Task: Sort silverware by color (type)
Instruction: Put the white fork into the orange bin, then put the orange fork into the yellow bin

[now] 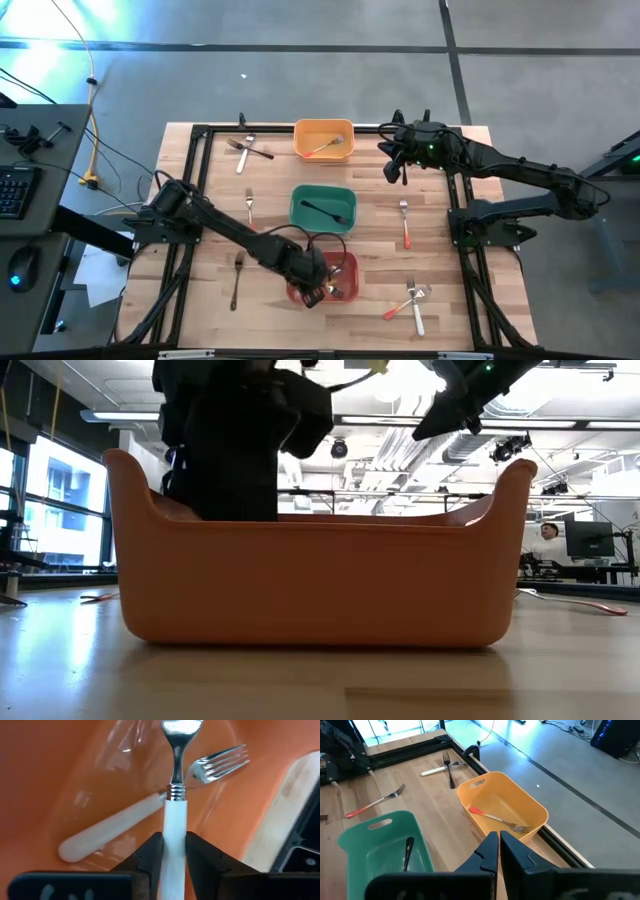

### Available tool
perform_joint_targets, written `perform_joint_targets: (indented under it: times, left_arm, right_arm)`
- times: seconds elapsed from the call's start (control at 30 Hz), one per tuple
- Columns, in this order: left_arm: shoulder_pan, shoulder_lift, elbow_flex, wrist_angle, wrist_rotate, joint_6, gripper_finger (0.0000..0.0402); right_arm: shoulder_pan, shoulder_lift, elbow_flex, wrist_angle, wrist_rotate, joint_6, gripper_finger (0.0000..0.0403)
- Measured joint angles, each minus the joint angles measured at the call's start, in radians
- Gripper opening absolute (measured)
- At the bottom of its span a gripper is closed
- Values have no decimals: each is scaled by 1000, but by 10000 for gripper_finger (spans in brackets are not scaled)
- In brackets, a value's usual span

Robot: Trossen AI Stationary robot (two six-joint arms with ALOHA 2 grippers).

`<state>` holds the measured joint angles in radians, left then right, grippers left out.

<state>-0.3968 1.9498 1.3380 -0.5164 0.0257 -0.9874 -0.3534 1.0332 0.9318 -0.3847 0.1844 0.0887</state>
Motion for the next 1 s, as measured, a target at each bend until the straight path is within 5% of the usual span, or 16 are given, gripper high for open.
perform_joint_targets:
  times: [0.3, 0.6, 1.0]
  left_arm:
    - [34, -37, 1, -4, 34, 80, 96]
    - [73, -188, 1, -12, 46, 216, 7]
    - [268, -349, -41, -77, 144, 505, 0]
  right_arm:
    - [0, 0, 0, 0, 0, -2, 0]
    - [0, -1, 0, 0, -4, -23, 0]
    - [0, 0, 0, 5, -186, -89, 0]
